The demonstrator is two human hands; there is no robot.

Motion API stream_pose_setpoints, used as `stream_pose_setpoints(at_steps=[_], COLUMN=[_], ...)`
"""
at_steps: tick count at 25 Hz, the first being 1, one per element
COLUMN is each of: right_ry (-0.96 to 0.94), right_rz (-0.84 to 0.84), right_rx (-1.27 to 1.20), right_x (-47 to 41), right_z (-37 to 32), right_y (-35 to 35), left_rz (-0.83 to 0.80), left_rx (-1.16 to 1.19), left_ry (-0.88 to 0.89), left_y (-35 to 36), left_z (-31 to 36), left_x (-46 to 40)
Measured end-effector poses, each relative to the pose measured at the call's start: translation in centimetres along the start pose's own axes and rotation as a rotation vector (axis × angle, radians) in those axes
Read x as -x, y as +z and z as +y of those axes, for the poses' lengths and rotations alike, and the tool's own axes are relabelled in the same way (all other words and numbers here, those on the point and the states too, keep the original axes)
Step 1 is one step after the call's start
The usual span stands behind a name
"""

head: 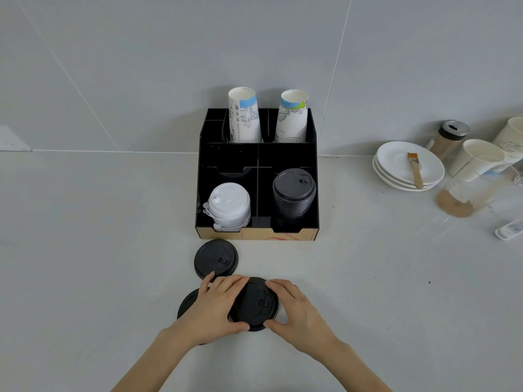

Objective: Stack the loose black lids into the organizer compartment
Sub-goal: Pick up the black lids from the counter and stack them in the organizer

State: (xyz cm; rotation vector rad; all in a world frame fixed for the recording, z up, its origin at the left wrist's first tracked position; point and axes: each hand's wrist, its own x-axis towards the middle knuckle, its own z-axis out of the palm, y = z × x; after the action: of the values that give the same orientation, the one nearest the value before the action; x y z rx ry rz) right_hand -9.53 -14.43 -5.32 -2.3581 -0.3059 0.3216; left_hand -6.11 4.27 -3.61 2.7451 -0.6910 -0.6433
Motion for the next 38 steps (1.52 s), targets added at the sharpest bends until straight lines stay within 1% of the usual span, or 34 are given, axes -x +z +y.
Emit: stream_pose_setpoints(at_steps=[7,15,20,24,30,38], right_ry=[-0.027,-0.102,-0.124,-0.125,-0.105,-0.063], right_rz=[0.1,0.245,0.336,0.381,0.431,0.398], right_rx=[-0.095,-0.164,-0.132,-0.098,-0.072,-0.042], right_x=[-0.1,-1.3,-2.8,-4.2,-6.5,-9.5], right_z=[0.0,-0.8,-1.0,-1.2,-0.8,0.8], right_y=[-1.9,-5.9,-8.5,-11.0,-13.8,-15.4], left_rz=[0.091,0.32,0.416,0.464,0.52,0.491], left_rx=[0.067,0.208,0.231,0.246,0.289,0.282], left_ry=[0.017,0.067,0.088,0.114,0.107,0.067], left_y=[-1.6,-4.7,-6.7,-9.0,-11.1,-11.8], left_z=[0.9,2.8,3.7,4.4,5.1,5.1], left_x=[-0.8,-2.8,-4.7,-6.4,-9.1,-12.9])
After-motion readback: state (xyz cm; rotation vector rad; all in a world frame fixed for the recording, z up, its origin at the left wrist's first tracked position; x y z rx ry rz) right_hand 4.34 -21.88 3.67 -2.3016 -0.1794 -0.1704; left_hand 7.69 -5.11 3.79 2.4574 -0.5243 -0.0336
